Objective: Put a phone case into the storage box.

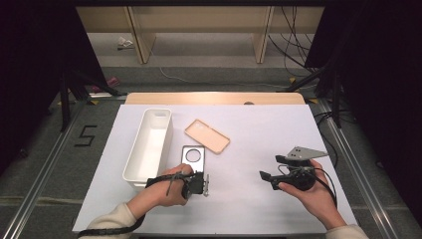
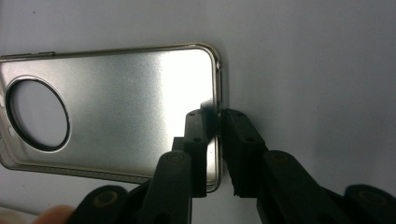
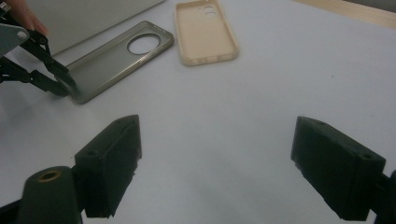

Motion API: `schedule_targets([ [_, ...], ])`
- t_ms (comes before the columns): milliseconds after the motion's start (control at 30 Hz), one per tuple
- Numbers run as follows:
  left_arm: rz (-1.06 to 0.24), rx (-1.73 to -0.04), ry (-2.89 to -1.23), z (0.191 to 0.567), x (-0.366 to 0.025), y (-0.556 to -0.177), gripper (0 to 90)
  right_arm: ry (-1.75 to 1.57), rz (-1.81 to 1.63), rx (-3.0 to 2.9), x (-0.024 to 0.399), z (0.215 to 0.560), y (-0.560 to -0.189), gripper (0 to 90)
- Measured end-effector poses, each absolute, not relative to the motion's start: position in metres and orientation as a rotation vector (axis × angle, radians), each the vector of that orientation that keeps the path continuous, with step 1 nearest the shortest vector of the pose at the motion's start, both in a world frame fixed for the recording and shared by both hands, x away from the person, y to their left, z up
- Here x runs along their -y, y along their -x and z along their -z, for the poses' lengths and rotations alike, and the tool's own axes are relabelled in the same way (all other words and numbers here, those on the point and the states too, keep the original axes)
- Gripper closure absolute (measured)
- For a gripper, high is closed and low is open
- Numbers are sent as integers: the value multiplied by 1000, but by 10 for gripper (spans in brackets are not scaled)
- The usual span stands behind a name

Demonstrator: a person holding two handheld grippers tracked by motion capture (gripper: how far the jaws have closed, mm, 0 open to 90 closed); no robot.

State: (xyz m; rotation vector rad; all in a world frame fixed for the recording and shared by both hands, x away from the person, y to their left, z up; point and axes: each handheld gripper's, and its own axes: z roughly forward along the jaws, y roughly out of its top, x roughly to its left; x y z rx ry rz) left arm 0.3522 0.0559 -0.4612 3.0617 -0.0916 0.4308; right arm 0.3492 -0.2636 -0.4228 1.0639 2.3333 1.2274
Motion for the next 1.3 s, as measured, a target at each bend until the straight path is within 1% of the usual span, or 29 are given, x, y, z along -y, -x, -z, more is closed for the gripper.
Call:
schedule_targets([
  [200, -421, 94, -3064, 462, -56, -351, 824, -1064, -1225, -2337, 263, 423, -349, 171],
  [533, -413, 106, -3055, 461, -57, -352, 835, -1062, -1220, -2342, 263, 424, -349, 171],
  [1067, -357, 48, -3038, 460, -61, -356, 867, -1058, -1221, -2350, 262, 423, -349, 170],
  [1300, -358, 61, -3028, 459, -62, -354, 882, -1053, -1224, -2350, 262, 424, -349, 170],
])
